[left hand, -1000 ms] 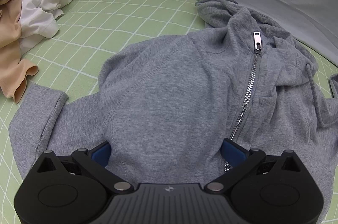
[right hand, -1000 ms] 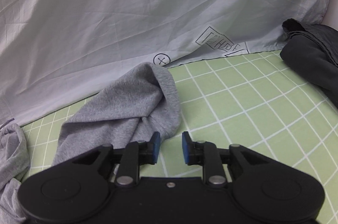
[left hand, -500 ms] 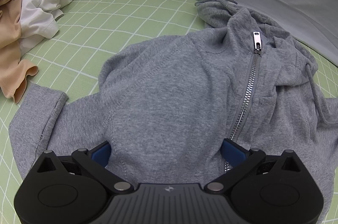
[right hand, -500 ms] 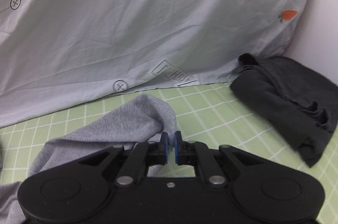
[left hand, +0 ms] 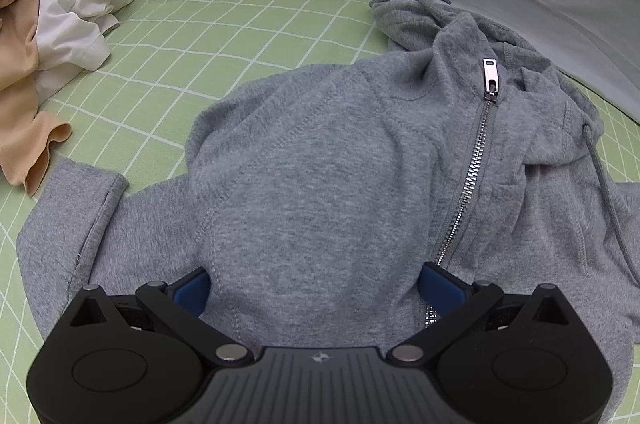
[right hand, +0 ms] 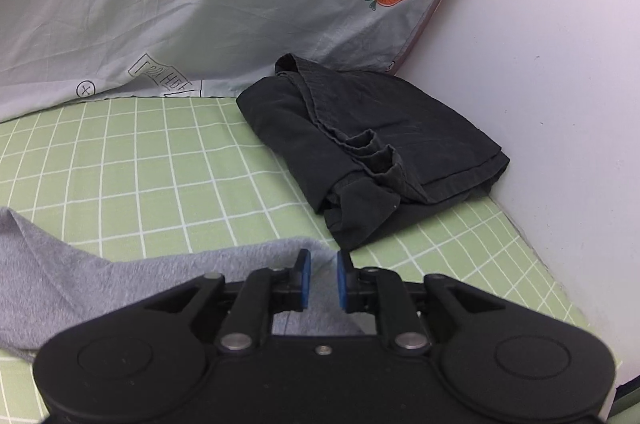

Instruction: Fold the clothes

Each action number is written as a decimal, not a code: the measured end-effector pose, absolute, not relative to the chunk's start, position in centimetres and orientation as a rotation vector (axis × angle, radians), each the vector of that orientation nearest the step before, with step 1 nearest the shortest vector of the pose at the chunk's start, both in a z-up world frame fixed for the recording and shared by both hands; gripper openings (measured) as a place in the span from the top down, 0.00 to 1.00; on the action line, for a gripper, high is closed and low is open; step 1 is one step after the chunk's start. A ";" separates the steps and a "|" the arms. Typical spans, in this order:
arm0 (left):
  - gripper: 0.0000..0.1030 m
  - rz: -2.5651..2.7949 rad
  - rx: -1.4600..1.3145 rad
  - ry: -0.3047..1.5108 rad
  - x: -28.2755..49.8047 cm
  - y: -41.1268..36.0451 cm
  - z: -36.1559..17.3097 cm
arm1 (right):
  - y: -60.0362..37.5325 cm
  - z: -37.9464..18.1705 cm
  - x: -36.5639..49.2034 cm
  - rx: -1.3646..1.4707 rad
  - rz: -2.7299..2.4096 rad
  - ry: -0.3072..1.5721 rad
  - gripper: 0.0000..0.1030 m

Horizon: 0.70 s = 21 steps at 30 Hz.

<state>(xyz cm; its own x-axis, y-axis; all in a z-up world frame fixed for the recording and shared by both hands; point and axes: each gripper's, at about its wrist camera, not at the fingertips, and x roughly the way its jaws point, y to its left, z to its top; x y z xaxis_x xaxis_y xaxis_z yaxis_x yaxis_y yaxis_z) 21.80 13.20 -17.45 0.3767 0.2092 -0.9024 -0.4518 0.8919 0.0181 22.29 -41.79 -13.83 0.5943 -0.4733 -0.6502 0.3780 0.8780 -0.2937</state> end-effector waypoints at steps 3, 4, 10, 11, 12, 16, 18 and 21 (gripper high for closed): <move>0.00 0.434 -0.250 1.106 21.7 13.1 -17.5 | -40.2 -14.4 20.9 -0.115 -0.480 0.775 0.50; 0.00 0.438 -0.252 1.105 21.7 13.1 -17.5 | -39.9 -14.6 20.4 -0.101 -0.464 0.783 0.49; 0.00 0.449 -0.258 1.106 21.7 13.0 -17.4 | -39.2 -17.1 18.8 -0.029 -0.465 0.853 0.42; 0.00 0.449 -0.258 1.107 21.7 13.0 -17.4 | -39.4 -17.3 18.7 -0.006 -0.480 0.854 0.41; 0.00 0.448 -0.258 1.108 21.7 13.1 -17.4 | -39.8 -17.5 18.5 0.017 -0.496 0.855 0.40; 0.00 0.447 -0.258 1.108 21.8 13.2 -17.4 | -41.2 -18.2 18.3 0.071 -0.555 0.857 0.36; 0.00 0.452 -0.262 1.108 21.8 13.1 -17.4 | -42.6 -18.2 17.9 0.220 -0.577 0.833 0.36; 0.00 0.462 -0.269 1.109 21.8 13.1 -17.4 | -44.0 -18.3 17.5 0.405 -0.592 0.793 0.40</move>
